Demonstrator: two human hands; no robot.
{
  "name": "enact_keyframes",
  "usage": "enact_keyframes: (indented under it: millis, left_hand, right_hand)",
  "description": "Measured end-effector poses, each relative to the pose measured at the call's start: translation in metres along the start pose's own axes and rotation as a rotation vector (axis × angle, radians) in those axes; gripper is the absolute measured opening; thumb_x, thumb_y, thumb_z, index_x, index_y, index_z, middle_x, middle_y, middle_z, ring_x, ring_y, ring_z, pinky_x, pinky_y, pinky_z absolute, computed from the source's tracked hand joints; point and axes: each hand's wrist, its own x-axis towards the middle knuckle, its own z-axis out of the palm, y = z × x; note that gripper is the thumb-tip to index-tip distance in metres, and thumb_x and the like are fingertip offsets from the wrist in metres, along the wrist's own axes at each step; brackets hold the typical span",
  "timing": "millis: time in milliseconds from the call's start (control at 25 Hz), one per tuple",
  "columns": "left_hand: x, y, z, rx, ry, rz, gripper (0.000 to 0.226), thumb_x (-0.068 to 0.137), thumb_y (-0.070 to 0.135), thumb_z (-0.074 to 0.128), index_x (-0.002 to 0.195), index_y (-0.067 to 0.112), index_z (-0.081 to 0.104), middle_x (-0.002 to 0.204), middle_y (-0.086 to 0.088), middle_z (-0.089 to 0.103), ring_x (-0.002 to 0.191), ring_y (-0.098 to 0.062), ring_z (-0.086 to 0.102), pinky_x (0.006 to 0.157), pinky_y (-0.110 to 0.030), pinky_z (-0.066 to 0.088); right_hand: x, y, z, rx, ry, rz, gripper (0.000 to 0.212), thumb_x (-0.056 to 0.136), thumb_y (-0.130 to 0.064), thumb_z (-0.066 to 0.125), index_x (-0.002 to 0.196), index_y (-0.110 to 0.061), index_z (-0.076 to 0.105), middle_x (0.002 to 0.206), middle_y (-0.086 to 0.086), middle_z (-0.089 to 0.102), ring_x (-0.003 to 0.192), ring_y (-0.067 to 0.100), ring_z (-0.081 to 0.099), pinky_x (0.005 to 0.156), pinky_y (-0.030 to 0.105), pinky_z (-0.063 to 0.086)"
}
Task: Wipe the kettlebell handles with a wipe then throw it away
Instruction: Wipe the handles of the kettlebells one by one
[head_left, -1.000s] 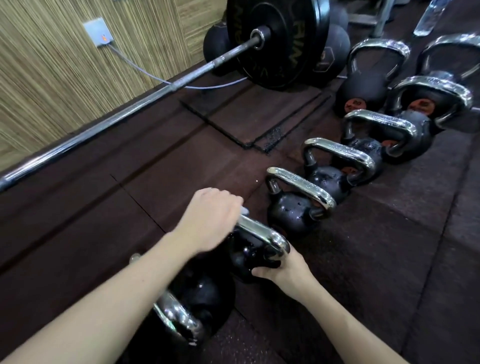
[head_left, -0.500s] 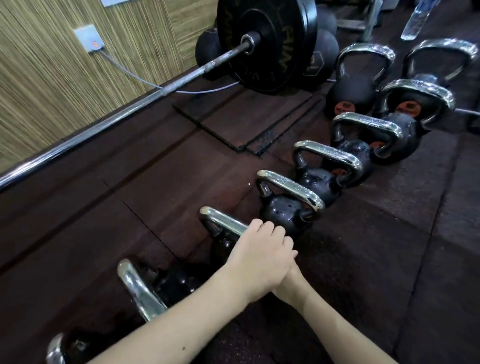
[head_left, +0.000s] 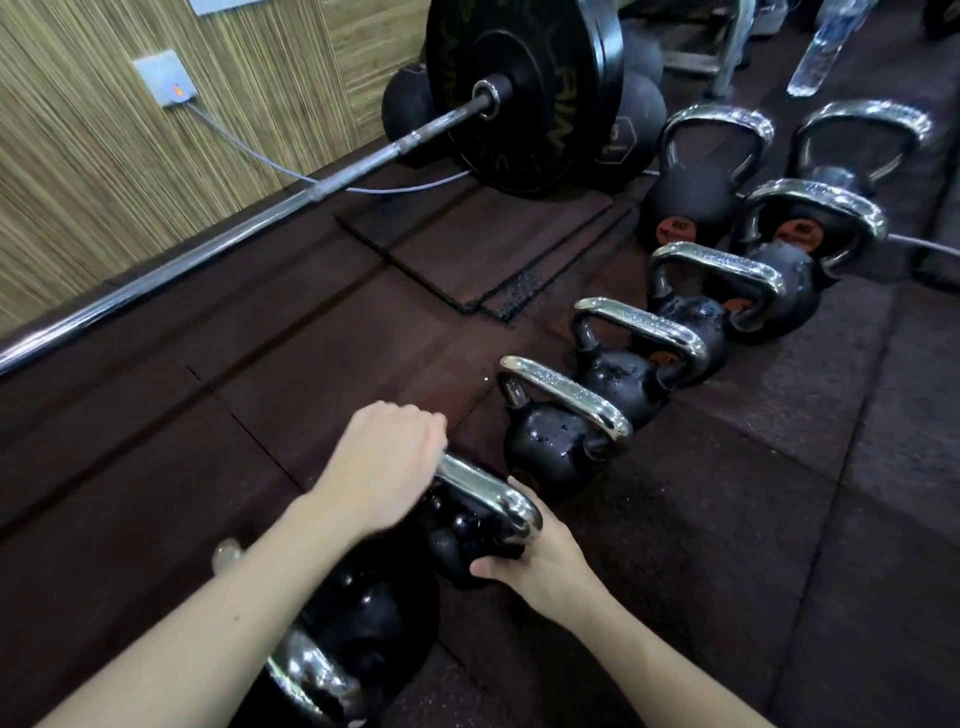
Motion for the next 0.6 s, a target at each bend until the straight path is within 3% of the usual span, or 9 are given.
enact_keyframes:
  millis: [80, 160, 200, 240, 320, 360, 440, 520, 600]
  left_hand:
    - [-0.002, 0.042, -0.003, 0.117, 0.025, 0.163, 0.016, 0.089, 0.026, 0.046, 0.077, 0.026, 0.056, 0.075, -0.001, 0.067, 0.07, -0.031, 0.063, 0.075, -0.042, 0.048]
    - [-0.008, 0.078, 0.005, 0.148, 0.042, 0.299, 0.024, 0.094, 0.025, 0.039, 0.081, 0.022, 0.059, 0.077, 0.0, 0.061, 0.074, -0.03, 0.059, 0.082, -0.046, 0.044]
    - [-0.012, 0.088, 0.012, 0.155, 0.044, 0.32, 0.03, 0.098, 0.025, 0.034, 0.084, 0.02, 0.06, 0.078, -0.001, 0.06, 0.076, -0.029, 0.058, 0.087, -0.047, 0.045]
    - [-0.015, 0.092, 0.016, 0.161, 0.079, 0.323, 0.03, 0.1, 0.026, 0.037, 0.084, 0.02, 0.061, 0.078, -0.001, 0.059, 0.077, -0.028, 0.057, 0.092, -0.048, 0.046]
    - [-0.013, 0.08, 0.014, 0.102, 0.128, 0.328, 0.02, 0.097, 0.03, 0.051, 0.083, 0.022, 0.063, 0.076, 0.002, 0.058, 0.075, -0.025, 0.058, 0.097, -0.048, 0.048]
    - [-0.011, 0.068, 0.011, 0.07, 0.123, 0.317, 0.02, 0.096, 0.032, 0.05, 0.083, 0.024, 0.063, 0.076, 0.004, 0.058, 0.075, -0.024, 0.059, 0.098, -0.048, 0.048]
    - [-0.01, 0.039, 0.007, 0.052, 0.128, 0.27, 0.027, 0.097, 0.034, 0.038, 0.083, 0.029, 0.061, 0.076, 0.006, 0.057, 0.076, -0.023, 0.06, 0.097, -0.046, 0.048]
    - [-0.009, 0.009, 0.008, 0.054, 0.102, 0.131, 0.028, 0.098, 0.035, 0.031, 0.082, 0.031, 0.053, 0.077, 0.007, 0.056, 0.078, -0.023, 0.059, 0.093, -0.043, 0.048]
    - [-0.009, -0.015, 0.009, -0.035, 0.035, -0.036, 0.032, 0.098, 0.037, 0.024, 0.078, 0.03, 0.048, 0.077, 0.01, 0.054, 0.08, -0.02, 0.057, 0.09, -0.042, 0.048]
  right_hand:
    - [0.001, -0.002, -0.002, -0.13, -0.03, -0.015, 0.107, 0.055, -0.046, 0.087, 0.15, -0.029, 0.039, 0.142, -0.022, 0.047, 0.128, -0.003, 0.047, 0.11, 0.02, 0.038]
    - [-0.002, -0.012, -0.002, -0.2, 0.012, -0.028, 0.048, 0.077, -0.033, 0.066, 0.124, -0.022, 0.067, 0.114, -0.012, 0.067, 0.098, 0.001, 0.063, 0.084, 0.016, 0.05]
    - [-0.005, -0.027, -0.004, -0.202, -0.014, 0.002, 0.034, 0.08, -0.028, 0.052, 0.102, -0.02, 0.076, 0.094, -0.009, 0.071, 0.079, 0.004, 0.066, 0.067, 0.015, 0.049]
    - [-0.004, -0.022, -0.004, -0.255, 0.139, -0.118, 0.034, 0.08, -0.027, 0.046, 0.089, -0.021, 0.078, 0.083, -0.007, 0.07, 0.07, 0.006, 0.066, 0.058, 0.014, 0.046]
    - [-0.008, -0.024, -0.003, -0.255, 0.084, -0.052, 0.028, 0.077, -0.036, 0.06, 0.103, -0.032, 0.068, 0.102, -0.011, 0.067, 0.089, 0.008, 0.066, 0.07, 0.013, 0.046]
    - [-0.001, -0.017, -0.004, -0.34, 0.041, -0.036, 0.051, 0.066, -0.05, 0.07, 0.114, -0.038, 0.059, 0.116, -0.017, 0.063, 0.103, 0.006, 0.063, 0.082, 0.015, 0.048]
    - [0.004, -0.005, -0.003, -0.272, -0.02, 0.039, 0.103, 0.047, -0.062, 0.08, 0.14, -0.043, 0.039, 0.139, -0.023, 0.052, 0.125, 0.003, 0.055, 0.103, 0.026, 0.047]
    - [0.003, -0.013, -0.003, -0.233, -0.035, 0.061, 0.123, 0.048, -0.062, 0.084, 0.153, -0.043, 0.023, 0.151, -0.023, 0.042, 0.135, 0.004, 0.047, 0.111, 0.028, 0.042]
    - [0.001, -0.016, -0.007, -0.211, -0.038, 0.077, 0.124, 0.053, -0.059, 0.088, 0.154, -0.044, 0.017, 0.154, -0.024, 0.036, 0.139, 0.005, 0.043, 0.112, 0.029, 0.04]
